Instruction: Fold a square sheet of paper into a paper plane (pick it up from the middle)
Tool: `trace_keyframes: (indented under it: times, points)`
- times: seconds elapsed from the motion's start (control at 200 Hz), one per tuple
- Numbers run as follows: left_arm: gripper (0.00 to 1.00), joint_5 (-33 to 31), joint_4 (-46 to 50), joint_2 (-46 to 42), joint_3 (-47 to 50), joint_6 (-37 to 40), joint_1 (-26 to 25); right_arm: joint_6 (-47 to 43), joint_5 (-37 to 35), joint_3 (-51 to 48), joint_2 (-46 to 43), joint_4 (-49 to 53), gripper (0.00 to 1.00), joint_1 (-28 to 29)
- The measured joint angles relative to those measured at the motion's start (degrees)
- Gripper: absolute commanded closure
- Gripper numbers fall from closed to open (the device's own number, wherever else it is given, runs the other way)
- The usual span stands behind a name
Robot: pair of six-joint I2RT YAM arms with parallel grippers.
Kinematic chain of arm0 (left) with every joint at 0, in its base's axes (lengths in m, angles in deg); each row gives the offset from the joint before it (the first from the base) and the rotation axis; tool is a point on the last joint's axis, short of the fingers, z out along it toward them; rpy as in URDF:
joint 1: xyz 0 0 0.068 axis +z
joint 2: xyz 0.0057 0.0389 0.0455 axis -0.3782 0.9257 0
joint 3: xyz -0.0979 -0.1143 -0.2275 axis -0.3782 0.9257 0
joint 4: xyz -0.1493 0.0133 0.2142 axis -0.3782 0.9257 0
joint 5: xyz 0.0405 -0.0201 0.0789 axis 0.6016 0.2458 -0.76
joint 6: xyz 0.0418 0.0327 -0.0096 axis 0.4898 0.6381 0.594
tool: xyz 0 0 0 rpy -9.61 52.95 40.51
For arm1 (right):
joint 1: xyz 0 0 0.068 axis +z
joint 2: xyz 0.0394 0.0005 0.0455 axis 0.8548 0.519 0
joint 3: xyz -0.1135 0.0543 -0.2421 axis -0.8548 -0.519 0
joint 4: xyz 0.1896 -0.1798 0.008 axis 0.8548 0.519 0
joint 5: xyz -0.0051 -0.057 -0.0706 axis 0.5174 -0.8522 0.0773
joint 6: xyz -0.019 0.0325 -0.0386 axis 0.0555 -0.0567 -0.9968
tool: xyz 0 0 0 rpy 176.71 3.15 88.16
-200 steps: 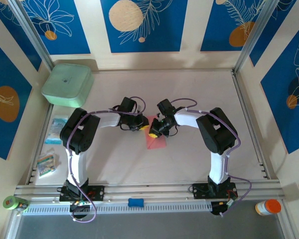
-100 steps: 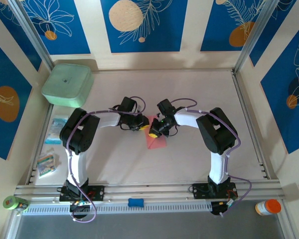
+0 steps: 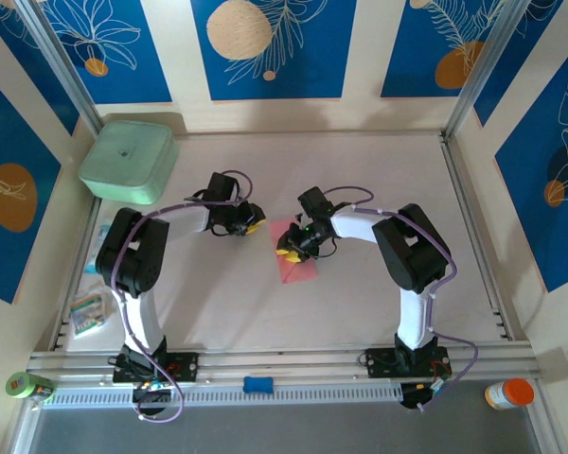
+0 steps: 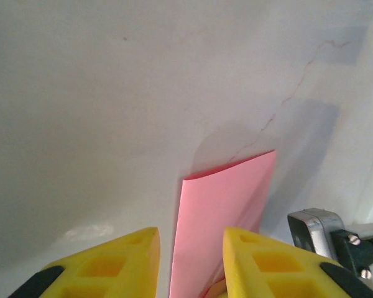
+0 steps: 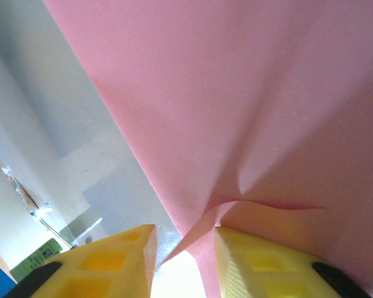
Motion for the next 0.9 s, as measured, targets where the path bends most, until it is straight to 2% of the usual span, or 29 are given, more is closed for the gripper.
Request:
trace_keyframes:
  times: [0.165, 0.35, 0.53, 0.745, 0.9]
  points:
    - [0.65, -0.6, -1.2, -3.7, 3.4, -1.2, 0.3, 0.2, 1.1, 0.0, 0.0, -0.8, 0.57, -0.2]
    - [0.68, 0.1, -4.1, -5.7, 7.7, -2.7, 0.3, 0.3, 1.5, 0.0, 0.0, -1.0, 0.59, -0.4]
    - [0.76, 1.4, -6.0, -6.0, 10.3, -4.2, -0.9, -0.1, 0.2, -0.1, 0.0, -0.7, 0.74, -0.8]
    - [0.84, 2.3, -6.3, -6.0, 10.5, -4.3, -5.9, -1.1, -2.0, -0.1, 0.1, 1.0, 0.94, -1.0]
    - [0.88, 2.5, -6.1, -6.0, 10.5, -4.2, -9.0, -1.3, -1.9, -0.1, 0.2, 1.3, 0.99, -1.0]
